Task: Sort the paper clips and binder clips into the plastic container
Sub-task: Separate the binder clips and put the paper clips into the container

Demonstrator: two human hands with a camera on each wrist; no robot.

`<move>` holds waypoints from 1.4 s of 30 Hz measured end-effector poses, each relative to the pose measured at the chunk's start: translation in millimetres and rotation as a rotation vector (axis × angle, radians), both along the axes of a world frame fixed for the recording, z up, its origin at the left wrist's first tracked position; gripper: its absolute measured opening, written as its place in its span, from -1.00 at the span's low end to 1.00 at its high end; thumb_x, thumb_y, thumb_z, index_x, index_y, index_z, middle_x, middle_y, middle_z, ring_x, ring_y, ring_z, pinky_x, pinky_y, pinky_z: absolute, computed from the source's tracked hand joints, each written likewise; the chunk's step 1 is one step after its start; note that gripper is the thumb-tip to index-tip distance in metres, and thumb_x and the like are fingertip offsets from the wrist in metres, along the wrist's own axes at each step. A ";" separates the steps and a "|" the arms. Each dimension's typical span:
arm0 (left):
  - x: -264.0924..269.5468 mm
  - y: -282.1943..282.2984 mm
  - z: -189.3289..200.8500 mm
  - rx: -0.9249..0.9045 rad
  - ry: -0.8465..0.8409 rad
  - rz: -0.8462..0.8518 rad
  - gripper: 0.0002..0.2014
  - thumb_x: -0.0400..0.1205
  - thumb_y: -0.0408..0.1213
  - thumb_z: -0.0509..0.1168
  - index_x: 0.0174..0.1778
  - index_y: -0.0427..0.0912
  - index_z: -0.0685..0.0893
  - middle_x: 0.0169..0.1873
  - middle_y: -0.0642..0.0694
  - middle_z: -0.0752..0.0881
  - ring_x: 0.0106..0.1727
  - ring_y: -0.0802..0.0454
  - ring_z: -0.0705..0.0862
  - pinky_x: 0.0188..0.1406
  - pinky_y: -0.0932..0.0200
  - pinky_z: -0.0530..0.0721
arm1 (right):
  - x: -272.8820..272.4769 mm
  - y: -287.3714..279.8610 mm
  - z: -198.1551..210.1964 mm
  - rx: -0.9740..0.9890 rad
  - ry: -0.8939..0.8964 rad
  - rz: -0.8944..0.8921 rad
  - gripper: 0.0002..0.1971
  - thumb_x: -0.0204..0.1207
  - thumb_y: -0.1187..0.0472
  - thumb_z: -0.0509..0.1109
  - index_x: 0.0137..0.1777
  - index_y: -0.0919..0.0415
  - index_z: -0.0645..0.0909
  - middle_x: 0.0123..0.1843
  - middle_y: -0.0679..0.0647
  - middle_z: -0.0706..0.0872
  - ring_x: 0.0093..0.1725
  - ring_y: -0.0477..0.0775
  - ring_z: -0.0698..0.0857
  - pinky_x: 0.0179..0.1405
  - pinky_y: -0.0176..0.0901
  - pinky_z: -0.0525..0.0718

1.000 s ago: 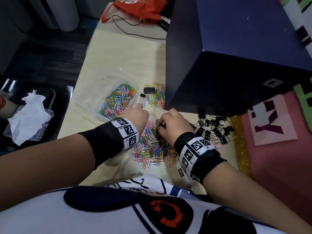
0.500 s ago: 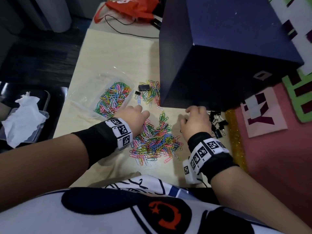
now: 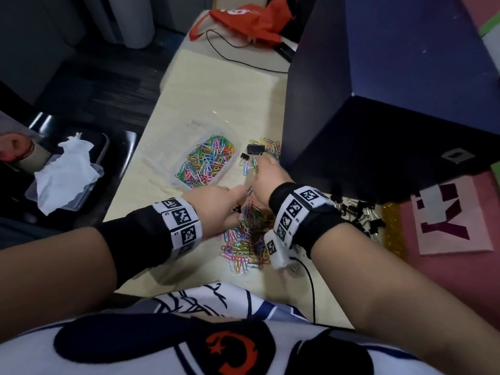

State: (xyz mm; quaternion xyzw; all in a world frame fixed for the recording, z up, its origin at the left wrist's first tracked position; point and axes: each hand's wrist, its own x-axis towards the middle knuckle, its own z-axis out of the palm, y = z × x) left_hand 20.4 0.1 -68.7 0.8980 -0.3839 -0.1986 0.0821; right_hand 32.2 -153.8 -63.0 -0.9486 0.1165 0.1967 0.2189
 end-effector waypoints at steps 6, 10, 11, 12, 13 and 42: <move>-0.8 11.9 0.3 0.031 0.006 0.031 -0.70 0.62 -0.10 0.19 0.23 -0.09 0.39 -0.06 -0.13 0.69 -0.08 -0.20 0.66 -0.24 0.06 0.54 | 29.4 3.8 -8.2 -0.149 0.041 0.152 -0.42 0.54 0.42 0.12 0.59 0.24 0.24 0.70 0.10 0.02 0.64 0.22 0.17 0.58 0.05 0.28; 2.4 13.5 2.1 0.028 -0.001 0.066 -0.71 0.62 -0.07 0.18 0.18 -0.10 0.40 -0.16 -0.09 0.61 -0.15 -0.17 0.59 -0.25 0.04 0.55 | 26.0 4.4 -9.3 -0.279 -0.007 0.200 -0.56 0.57 0.41 0.08 0.45 0.22 0.36 0.50 0.21 0.32 0.46 0.33 0.31 0.33 0.18 0.48; 3.4 13.5 2.6 0.022 0.000 0.074 -0.72 0.61 -0.07 0.19 0.17 -0.10 0.40 -0.19 -0.07 0.59 -0.18 -0.16 0.57 -0.24 0.02 0.59 | 23.0 4.4 -9.7 -0.304 -0.006 0.205 -0.57 0.57 0.43 0.07 0.43 0.21 0.37 0.45 0.22 0.34 0.43 0.34 0.32 0.26 0.18 0.52; 4.3 13.6 2.8 0.011 0.001 0.079 -0.72 0.60 -0.07 0.19 0.15 -0.09 0.40 -0.19 -0.06 0.59 -0.19 -0.16 0.58 -0.22 0.00 0.61 | 20.3 3.8 -9.9 -0.325 -0.003 0.209 -0.58 0.56 0.45 0.07 0.41 0.22 0.38 0.42 0.24 0.35 0.40 0.35 0.33 0.21 0.18 0.55; 5.4 13.1 3.3 -0.005 0.002 0.081 -0.73 0.60 -0.07 0.19 0.14 -0.10 0.40 -0.16 -0.07 0.62 -0.18 -0.16 0.60 -0.22 0.00 0.62 | 17.9 2.8 -9.9 -0.338 0.001 0.211 -0.59 0.56 0.46 0.07 0.38 0.24 0.40 0.40 0.25 0.35 0.37 0.35 0.35 0.18 0.17 0.57; -9.5 -94.9 25.7 -0.303 0.119 -0.070 -0.51 0.68 -0.24 0.17 0.55 -0.07 0.27 0.37 -0.09 0.61 0.28 -0.16 0.64 0.24 -0.02 0.61 | -115.6 -112.9 -1.2 -0.388 -0.123 -0.616 -0.66 0.54 0.31 0.30 0.32 0.28 0.56 0.45 0.26 0.35 0.37 0.30 0.39 0.26 0.03 0.47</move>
